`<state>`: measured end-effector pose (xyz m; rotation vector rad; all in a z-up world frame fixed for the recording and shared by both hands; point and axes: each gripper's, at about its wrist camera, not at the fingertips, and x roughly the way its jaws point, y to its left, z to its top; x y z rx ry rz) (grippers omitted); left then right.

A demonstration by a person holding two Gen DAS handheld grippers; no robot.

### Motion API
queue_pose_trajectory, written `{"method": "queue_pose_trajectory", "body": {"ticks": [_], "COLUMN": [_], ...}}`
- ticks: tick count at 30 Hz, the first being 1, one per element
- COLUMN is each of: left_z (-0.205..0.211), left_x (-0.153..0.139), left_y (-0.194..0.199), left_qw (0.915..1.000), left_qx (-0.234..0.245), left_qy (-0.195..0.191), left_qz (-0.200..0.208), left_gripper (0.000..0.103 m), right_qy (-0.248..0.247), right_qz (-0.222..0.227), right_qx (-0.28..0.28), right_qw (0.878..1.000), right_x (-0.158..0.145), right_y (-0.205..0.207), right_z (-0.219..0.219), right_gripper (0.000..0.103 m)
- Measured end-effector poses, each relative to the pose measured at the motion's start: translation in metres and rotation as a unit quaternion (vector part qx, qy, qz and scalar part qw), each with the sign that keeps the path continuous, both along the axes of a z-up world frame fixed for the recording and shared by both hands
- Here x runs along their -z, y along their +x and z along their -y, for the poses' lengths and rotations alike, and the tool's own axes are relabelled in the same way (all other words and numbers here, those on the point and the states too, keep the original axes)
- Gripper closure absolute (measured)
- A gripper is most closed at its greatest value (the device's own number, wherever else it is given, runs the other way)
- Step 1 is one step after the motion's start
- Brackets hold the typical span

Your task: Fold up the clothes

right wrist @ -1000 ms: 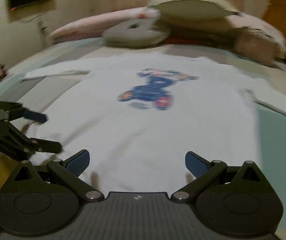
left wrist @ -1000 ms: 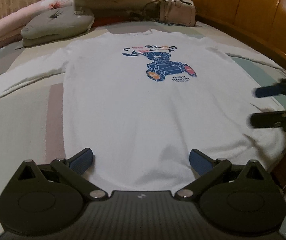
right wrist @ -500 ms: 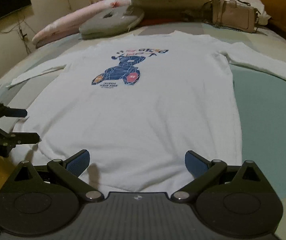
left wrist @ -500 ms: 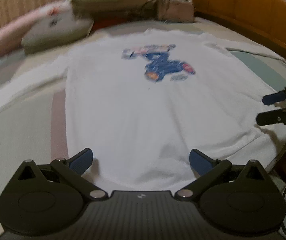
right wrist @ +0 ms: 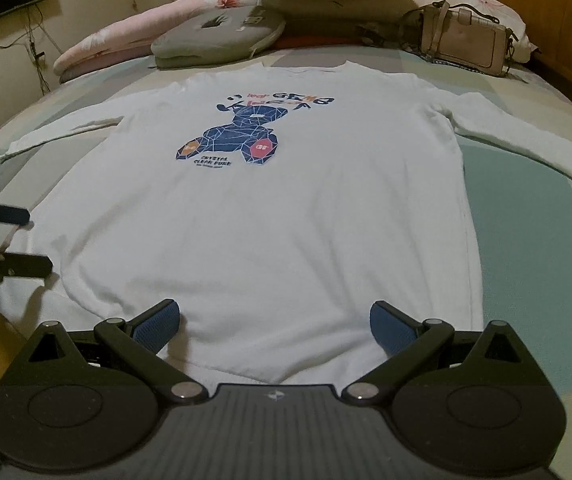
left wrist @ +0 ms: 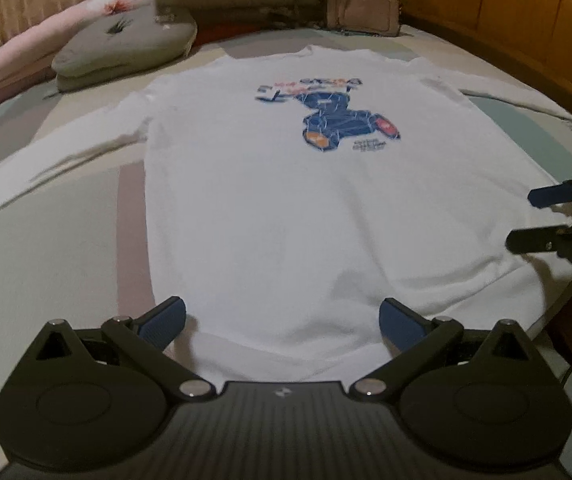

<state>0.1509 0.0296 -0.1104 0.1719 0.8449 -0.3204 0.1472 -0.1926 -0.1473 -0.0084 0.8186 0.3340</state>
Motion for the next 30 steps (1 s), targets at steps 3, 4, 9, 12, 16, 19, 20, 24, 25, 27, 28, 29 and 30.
{"method": "queue_pose_trajectory", "body": {"ticks": [3,4,9,12,16,19,20,24,25,27,28,29,30], "left_z": [0.003,0.005,0.010,0.007,0.002,-0.002,-0.005,-0.029,-0.033,-0.040,-0.041,-0.039,-0.038], "left_x": [-0.010,-0.014,-0.037,-0.043,-0.028,-0.006,0.003,0.022,0.022,0.020,0.018,0.014,0.010], "left_y": [0.010,0.015,0.054,0.097,0.159,0.191,0.199,0.200,0.196,0.188,0.185,0.185,0.184], "left_qw": [0.9998,0.9997,0.9976,0.9965,0.9961,0.9959,0.9958,0.9915,0.9912,0.9910,0.9915,0.9921,0.9927], "left_qx": [0.013,0.019,0.050,0.043,0.031,0.023,0.015,-0.003,-0.004,-0.009,-0.009,-0.011,-0.015], "left_qy": [-0.008,-0.009,-0.021,-0.032,-0.065,-0.081,-0.087,-0.130,-0.132,-0.133,-0.129,-0.124,-0.119], "left_qz": [0.010,0.013,0.044,0.063,0.050,0.033,0.022,0.006,0.005,0.000,-0.004,-0.005,-0.006], "left_gripper": [0.001,0.001,0.001,0.001,0.001,0.001,0.001,0.001,0.001,0.001,0.001,0.002,0.002], "right_qy": [-0.008,-0.011,-0.037,-0.047,-0.051,-0.052,-0.052,-0.050,-0.050,-0.049,-0.049,-0.048,-0.047], "right_qz": [0.001,0.000,-0.003,-0.010,-0.016,-0.016,-0.016,-0.014,-0.013,-0.010,-0.009,-0.008,-0.008], "right_qx": [-0.001,-0.001,0.002,0.007,0.008,0.011,0.012,0.012,0.012,0.013,0.013,0.013,0.013], "right_qw": [1.000,1.000,0.999,0.999,0.999,0.998,0.998,0.999,0.999,0.999,0.999,0.999,0.999], "right_x": [0.000,0.000,0.000,-0.001,-0.001,-0.001,-0.001,0.000,0.000,0.000,0.000,0.000,0.000], "right_y": [-0.001,-0.001,0.000,0.002,0.004,0.004,0.004,0.003,0.003,0.002,0.002,0.001,0.001], "right_z": [-0.002,-0.003,-0.011,-0.015,-0.016,-0.017,-0.017,-0.017,-0.017,-0.017,-0.017,-0.017,-0.017], "right_gripper": [0.000,0.000,0.000,0.000,0.000,0.000,0.000,0.000,0.000,0.000,0.000,0.000,0.000]}}
